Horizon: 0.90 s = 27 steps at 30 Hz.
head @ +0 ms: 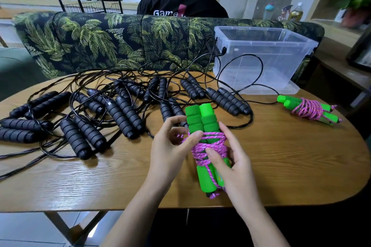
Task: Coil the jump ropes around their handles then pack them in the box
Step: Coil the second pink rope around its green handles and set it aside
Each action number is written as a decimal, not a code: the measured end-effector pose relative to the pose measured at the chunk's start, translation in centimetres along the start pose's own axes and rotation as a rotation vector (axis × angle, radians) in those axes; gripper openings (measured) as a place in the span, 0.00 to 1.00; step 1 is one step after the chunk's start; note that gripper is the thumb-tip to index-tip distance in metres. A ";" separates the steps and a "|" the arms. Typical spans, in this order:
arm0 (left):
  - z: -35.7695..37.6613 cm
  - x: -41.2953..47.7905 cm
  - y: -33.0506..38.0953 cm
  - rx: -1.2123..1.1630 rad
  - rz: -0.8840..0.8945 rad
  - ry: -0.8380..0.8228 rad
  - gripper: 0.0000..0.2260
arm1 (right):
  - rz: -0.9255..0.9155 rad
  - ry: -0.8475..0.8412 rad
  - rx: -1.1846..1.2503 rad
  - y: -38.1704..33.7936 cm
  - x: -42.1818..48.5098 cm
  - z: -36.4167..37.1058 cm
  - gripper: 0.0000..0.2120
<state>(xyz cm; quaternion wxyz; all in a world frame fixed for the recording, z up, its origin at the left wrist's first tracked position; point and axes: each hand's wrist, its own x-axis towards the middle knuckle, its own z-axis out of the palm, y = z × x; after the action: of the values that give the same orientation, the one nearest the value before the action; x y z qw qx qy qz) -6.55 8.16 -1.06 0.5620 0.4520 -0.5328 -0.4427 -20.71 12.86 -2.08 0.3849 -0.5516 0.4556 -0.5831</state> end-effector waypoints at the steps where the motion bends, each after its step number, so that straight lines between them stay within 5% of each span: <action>1: -0.1 0.0 0.1 0.004 0.015 -0.018 0.21 | 0.055 -0.009 0.102 -0.1 0.0 -0.1 0.27; 5: -0.3 0.0 0.3 0.069 0.057 -0.041 0.19 | 0.062 0.001 0.150 0.4 0.0 -0.2 0.22; 11: 0.3 -0.5 0.2 0.068 0.068 0.084 0.19 | -0.193 0.105 -0.403 0.9 -0.2 0.5 0.22; 17: 0.5 -1.0 1.1 0.022 0.074 0.014 0.15 | -0.163 0.116 -0.776 1.2 -0.8 0.9 0.43; 27: 0.0 -0.7 1.8 -0.116 0.034 -0.076 0.14 | -0.069 0.055 -0.142 0.3 -0.3 0.3 0.33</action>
<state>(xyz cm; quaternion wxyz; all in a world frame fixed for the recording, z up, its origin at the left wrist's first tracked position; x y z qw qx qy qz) -6.55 9.25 0.55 0.5741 0.3923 -0.5347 -0.4803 -20.39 13.06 -2.43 0.3119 -0.5765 0.4871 -0.5771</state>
